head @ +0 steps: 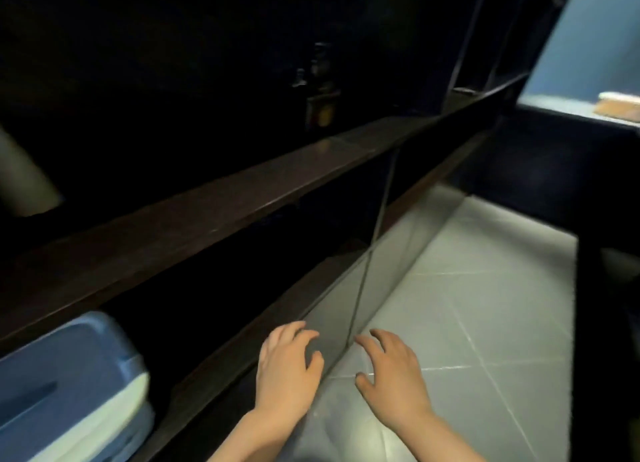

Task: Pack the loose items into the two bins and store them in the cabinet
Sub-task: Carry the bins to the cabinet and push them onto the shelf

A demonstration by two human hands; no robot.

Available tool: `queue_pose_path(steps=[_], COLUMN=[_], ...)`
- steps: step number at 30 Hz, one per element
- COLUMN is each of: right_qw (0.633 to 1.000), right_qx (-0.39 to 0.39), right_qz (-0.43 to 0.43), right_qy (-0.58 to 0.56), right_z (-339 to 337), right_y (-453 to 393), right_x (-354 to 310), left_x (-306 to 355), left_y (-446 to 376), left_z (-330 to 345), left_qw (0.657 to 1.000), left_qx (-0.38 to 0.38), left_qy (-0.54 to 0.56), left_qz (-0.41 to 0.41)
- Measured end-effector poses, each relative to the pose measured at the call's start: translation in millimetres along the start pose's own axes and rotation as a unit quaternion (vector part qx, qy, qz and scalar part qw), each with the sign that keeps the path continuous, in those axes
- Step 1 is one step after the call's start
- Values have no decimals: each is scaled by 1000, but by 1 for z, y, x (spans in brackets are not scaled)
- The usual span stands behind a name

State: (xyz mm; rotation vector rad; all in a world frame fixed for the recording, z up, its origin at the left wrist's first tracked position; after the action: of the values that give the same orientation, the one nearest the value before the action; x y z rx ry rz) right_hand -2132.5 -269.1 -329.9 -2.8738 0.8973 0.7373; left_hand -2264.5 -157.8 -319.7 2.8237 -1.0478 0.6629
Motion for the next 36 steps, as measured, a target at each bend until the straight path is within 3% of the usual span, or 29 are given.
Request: queue_pose_path(steps=[5,12,23,36], right_qw=[990,968,955,914], right_qx=[101,179,227,284], right_qz=[90,174,192,287], right_qy=[-38,-12,-19,-37], right_z=[-59,-143,-240,-321], right_y=[25,16,-118,-260], right_x=[106,231,317,422], left_x=[123,261,355,474], left_y=[-45,-101,-257,-461], left_z=[52,107,140,207], left_qw=[988,972,970,945], left_qx=[-94,-117,-79,-129], left_qy=[2,43,54,79], left_qz=[119,197,222,289])
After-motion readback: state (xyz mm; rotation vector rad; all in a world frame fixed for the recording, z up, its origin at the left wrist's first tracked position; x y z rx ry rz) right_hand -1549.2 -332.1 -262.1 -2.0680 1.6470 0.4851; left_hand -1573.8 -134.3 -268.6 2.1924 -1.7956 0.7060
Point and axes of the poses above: each hand's wrist, its own y-axis away from the middle knuckle, its own z-axis out of the palm, x = y × z, the point moved 2 cm from there along -y, towards the middle knuckle, and after that the axes turned 9 degrees about -y, right-handed, at the moved point
